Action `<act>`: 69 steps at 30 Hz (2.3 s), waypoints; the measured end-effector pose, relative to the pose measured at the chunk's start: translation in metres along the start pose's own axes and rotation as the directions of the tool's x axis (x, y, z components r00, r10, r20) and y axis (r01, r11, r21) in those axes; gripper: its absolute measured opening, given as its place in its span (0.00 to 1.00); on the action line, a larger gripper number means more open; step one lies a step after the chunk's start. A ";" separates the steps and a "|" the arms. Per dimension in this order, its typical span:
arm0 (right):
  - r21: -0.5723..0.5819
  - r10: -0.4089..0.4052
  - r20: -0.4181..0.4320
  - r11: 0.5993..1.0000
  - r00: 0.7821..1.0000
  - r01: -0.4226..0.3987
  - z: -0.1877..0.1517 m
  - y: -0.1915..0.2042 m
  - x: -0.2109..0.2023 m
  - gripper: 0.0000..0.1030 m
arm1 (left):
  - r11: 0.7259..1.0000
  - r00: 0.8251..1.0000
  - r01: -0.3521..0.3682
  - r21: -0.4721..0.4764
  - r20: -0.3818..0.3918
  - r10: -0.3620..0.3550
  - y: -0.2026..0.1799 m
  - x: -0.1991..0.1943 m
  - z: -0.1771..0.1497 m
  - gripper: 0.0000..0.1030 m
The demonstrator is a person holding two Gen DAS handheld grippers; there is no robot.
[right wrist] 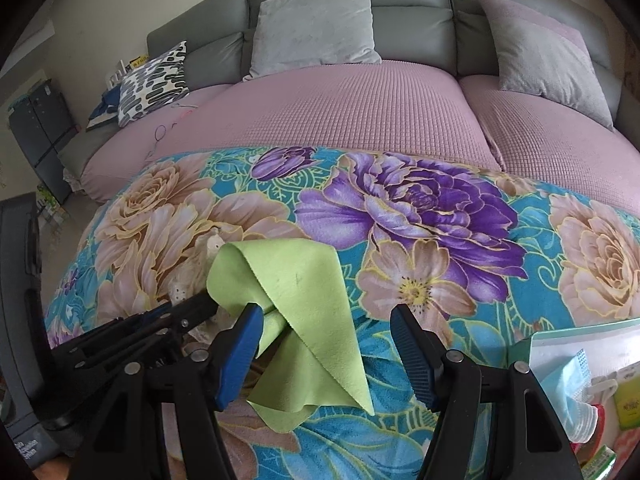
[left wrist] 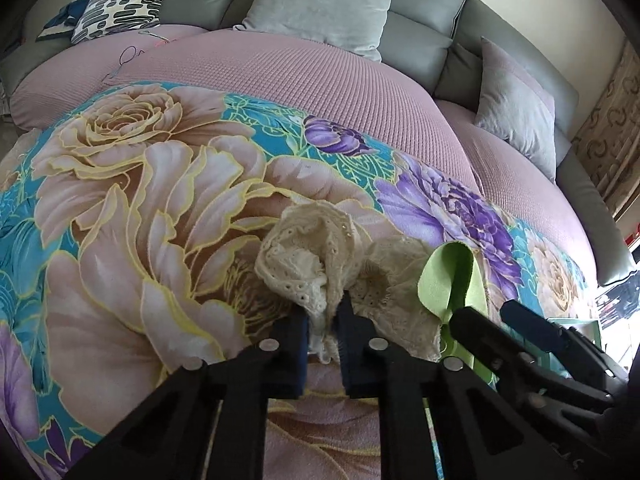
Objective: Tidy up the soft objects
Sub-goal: 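Grasp the cream lace cloth with the left tool while the right tool holds the green cloth, then carry the lace cloth and green cloth into the tray and open both tools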
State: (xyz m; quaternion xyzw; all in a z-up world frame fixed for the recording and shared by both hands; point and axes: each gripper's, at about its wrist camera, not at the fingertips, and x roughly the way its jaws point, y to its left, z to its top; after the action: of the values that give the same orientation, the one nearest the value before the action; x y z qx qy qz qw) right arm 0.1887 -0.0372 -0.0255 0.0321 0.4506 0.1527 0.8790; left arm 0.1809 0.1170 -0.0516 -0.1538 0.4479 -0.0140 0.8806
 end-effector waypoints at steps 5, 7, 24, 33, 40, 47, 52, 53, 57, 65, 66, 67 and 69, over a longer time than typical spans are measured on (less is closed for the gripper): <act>-0.012 0.001 -0.011 1.000 1.000 -0.001 -0.002 0.004 0.004 0.68 | 0.999 0.999 -0.029 -0.025 0.016 0.029 0.009 -0.007 0.002 0.10; -0.020 0.000 -0.015 1.000 1.000 -0.001 -0.003 0.006 0.006 0.68 | 0.998 0.998 -0.054 -0.036 0.026 0.055 0.013 -0.011 0.003 0.10; -0.068 -0.046 -0.048 0.997 0.998 0.043 -0.015 0.021 0.031 0.18 | 0.980 0.980 -0.173 -0.102 0.077 0.181 0.045 -0.036 0.010 0.10; -0.051 -0.032 0.001 0.998 0.999 0.032 -0.017 0.018 0.012 0.05 | 0.984 0.981 -0.162 -0.071 0.100 0.169 0.033 -0.044 0.012 0.09; -0.026 -0.041 0.095 0.999 0.995 0.043 -0.017 0.010 -0.033 0.05 | 0.987 0.975 -0.155 -0.042 0.157 0.160 0.016 -0.068 0.016 0.09; 0.022 -0.083 0.188 0.997 0.979 0.080 -0.020 -0.008 -0.099 0.05 | 0.992 0.968 -0.126 0.029 0.223 0.116 -0.019 -0.104 0.018 0.09; 0.065 -0.127 0.233 0.991 0.964 0.115 -0.030 -0.025 -0.145 0.05 | 0.990 0.964 -0.108 0.089 0.253 0.083 -0.049 -0.130 0.013 0.09; 0.074 -0.137 0.238 0.990 0.961 0.123 -0.032 -0.029 -0.153 0.05 | 0.990 0.963 -0.104 0.100 0.260 0.075 -0.055 -0.135 0.012 0.09; 0.126 -0.193 0.241 0.978 0.951 0.166 -0.048 -0.053 -0.182 0.05 | 0.986 0.960 -0.077 0.151 0.279 0.032 -0.082 -0.152 0.004 0.09; 0.245 -0.307 0.211 0.936 0.928 0.254 -0.082 -0.112 -0.223 0.04 | 0.967 0.963 -0.007 0.256 0.262 -0.063 -0.138 -0.162 -0.018 0.09; 0.256 -0.316 0.206 0.931 0.926 0.260 -0.084 -0.118 -0.225 0.05 | 0.963 0.965 0.001 0.268 0.254 -0.072 -0.145 -0.161 -0.021 0.09; 0.269 -0.325 0.200 0.925 0.924 0.267 -0.088 -0.125 -0.228 0.05 | 0.959 0.966 0.012 0.284 0.243 -0.084 -0.153 -0.159 -0.025 0.09; 0.290 -0.339 0.191 0.916 0.921 0.277 -0.094 -0.139 -0.234 0.05 | 0.950 0.969 0.038 0.310 0.221 -0.111 -0.168 -0.156 -0.033 0.09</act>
State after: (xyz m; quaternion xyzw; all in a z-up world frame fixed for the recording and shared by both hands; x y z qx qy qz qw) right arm 0.0185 -0.2461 0.0745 0.0922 0.3575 -0.0534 0.9278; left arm 0.0800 -0.0266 0.1004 -0.0340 0.3266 -0.0978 0.9395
